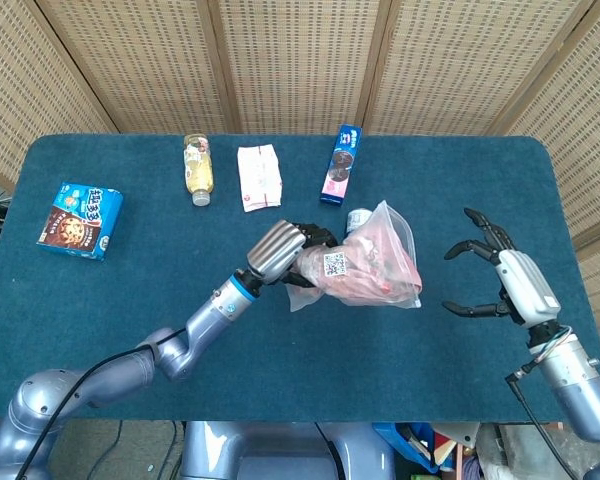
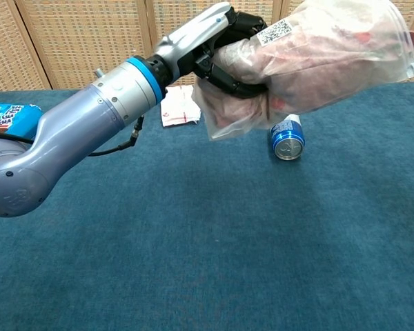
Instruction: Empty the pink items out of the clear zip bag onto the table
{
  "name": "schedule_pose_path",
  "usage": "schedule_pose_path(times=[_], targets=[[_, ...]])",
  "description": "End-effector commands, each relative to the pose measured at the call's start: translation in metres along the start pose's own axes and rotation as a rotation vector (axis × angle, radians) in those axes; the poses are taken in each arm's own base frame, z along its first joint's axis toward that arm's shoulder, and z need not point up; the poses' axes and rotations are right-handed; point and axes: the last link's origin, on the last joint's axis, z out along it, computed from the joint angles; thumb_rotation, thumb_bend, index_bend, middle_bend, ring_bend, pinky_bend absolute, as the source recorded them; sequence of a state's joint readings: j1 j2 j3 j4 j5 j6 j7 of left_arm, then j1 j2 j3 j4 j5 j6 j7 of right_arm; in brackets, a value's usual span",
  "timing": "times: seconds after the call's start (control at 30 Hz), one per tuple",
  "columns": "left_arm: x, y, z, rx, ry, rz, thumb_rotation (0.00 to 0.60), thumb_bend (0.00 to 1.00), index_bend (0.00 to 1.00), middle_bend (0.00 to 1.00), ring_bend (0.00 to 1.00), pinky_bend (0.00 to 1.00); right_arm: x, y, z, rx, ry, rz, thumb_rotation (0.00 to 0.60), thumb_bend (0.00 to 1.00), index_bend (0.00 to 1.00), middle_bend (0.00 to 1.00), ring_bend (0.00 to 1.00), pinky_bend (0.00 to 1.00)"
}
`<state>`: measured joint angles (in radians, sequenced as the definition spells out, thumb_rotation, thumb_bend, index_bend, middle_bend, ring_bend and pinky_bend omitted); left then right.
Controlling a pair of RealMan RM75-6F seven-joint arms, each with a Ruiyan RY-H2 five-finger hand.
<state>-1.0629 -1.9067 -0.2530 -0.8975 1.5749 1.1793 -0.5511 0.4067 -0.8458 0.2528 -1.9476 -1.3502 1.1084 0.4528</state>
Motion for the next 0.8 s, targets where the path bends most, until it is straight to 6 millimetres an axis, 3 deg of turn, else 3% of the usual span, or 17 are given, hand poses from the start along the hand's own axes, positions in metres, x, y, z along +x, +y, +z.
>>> schedule_pose_path(times=[0.03, 0.8], targets=[[-0.001, -0.002, -0.002, 0.003, 0.009, -0.009, 0.6, 0.61, 0.63, 0.53, 0.5, 0.63, 0.0, -0.002, 0.01, -0.009, -0.007, -0.018, 0.6, 0.07, 0.39, 0.0, 0.0, 0.0], [-0.013, 0.007, 0.009, -0.023, 0.022, -0.038, 0.6, 0.62, 0.63, 0.53, 0.5, 0.63, -0.018, -0.027, 0.035, 0.031, -0.131, 0.067, 0.6, 0.07, 0.39, 0.0, 0.0, 0.0]])
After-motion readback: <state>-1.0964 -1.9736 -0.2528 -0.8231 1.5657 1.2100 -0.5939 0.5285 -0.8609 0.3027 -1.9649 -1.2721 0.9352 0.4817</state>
